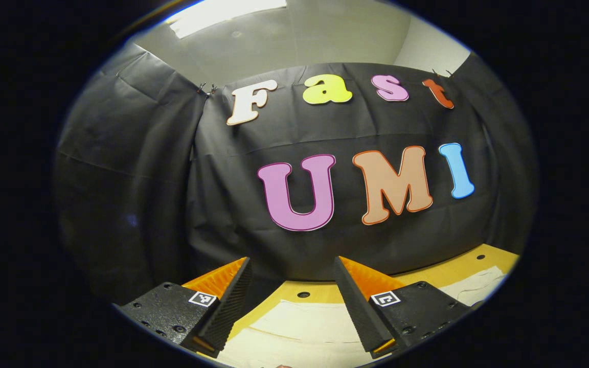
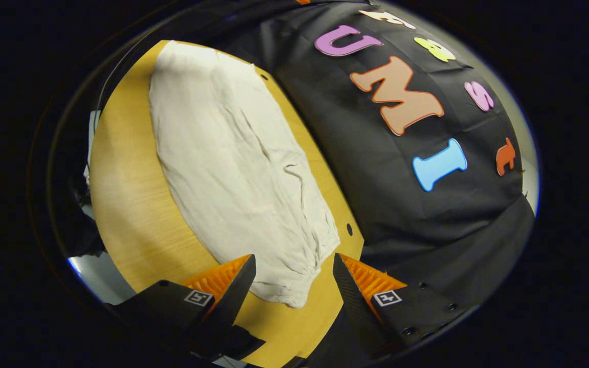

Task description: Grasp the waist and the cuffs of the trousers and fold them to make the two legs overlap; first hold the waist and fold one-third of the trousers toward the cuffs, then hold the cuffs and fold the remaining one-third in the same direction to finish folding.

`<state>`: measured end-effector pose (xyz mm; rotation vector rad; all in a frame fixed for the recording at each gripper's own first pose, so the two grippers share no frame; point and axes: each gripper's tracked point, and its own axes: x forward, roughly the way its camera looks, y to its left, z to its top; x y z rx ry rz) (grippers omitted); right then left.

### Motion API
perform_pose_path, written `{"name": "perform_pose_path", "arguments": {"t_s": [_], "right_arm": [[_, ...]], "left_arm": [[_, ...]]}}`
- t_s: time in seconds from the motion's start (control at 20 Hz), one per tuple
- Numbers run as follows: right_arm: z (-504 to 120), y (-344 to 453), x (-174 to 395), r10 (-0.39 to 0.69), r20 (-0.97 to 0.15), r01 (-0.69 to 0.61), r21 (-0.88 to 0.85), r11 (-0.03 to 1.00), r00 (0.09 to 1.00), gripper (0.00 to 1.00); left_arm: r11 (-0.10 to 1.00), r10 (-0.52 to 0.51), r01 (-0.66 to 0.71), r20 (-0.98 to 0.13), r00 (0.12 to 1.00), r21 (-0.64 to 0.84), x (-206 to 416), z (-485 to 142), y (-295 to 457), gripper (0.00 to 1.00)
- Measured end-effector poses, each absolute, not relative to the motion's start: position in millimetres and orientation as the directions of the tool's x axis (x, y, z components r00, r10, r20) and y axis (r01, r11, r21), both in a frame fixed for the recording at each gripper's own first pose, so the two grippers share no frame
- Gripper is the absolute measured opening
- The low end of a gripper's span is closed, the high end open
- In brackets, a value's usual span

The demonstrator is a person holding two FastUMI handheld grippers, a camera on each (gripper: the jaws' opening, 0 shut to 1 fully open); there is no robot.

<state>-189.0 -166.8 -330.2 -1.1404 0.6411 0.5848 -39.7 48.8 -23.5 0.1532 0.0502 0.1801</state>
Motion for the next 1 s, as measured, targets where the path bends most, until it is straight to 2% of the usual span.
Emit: {"name": "perform_pose_path", "arguments": {"t_s": [0.45, 0.6, 0.9, 0.95, 1.0], "right_arm": [[-383, -190, -214, 0.035, -0.818, -0.810, -0.560, 0.175, 0.574, 1.00], [-392, -188, -200, 0.041, -0.815, -0.811, -0.568, 0.136, 0.578, 0.94], [-408, -185, -177, 0.029, -0.820, -0.811, -0.559, 0.171, 0.571, 0.87], [-411, -184, -173, 0.023, -0.821, -0.811, -0.560, 0.167, 0.571, 0.80], [-414, -182, -170, 0.018, -0.820, -0.811, -0.563, 0.157, 0.573, 0.77]], "left_arm": [[0.964, 0.211, -0.195, -0.069, 0.975, 0.182, -52, -35, 60, 0.93], [0.959, 0.227, -0.210, -0.073, 0.971, 0.189, -54, -35, 66, 0.93], [0.955, 0.241, -0.223, -0.077, 0.967, 0.198, -56, -38, 75, 0.93], [0.955, 0.242, -0.223, -0.077, 0.967, 0.198, -56, -38, 75, 0.93], [0.954, 0.241, -0.221, -0.079, 0.967, 0.200, -55, -38, 75, 0.93]]}}
